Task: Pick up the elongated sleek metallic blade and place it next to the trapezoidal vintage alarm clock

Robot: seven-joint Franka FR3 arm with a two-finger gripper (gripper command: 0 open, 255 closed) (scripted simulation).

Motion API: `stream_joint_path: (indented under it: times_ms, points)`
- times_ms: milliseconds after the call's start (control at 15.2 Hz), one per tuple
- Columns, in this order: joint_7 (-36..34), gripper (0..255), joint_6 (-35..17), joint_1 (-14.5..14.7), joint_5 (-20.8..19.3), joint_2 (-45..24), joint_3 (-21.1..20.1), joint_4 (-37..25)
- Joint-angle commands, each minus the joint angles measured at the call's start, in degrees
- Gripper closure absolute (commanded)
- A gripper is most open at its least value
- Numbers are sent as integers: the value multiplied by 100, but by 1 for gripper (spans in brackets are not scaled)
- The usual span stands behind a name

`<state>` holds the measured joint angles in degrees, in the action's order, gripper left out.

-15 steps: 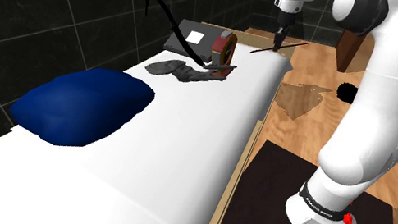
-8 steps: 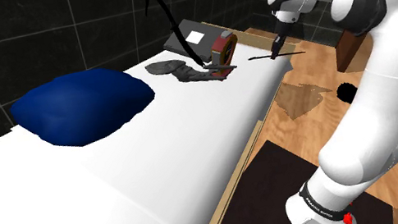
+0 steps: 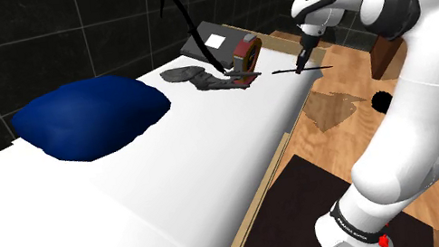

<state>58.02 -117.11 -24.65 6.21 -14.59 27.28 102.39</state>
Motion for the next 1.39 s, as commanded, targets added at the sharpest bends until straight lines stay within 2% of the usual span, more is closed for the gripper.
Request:
stream_joint_path:
  times_ms: [0, 792, 1320]
  points:
    - [18, 255, -154, -5, 34, -55, -12, 102]
    - [165, 255, -948, -71, 277, -453, -103, 541]
    - [165, 255, -947, -71, 277, -453, -103, 541]
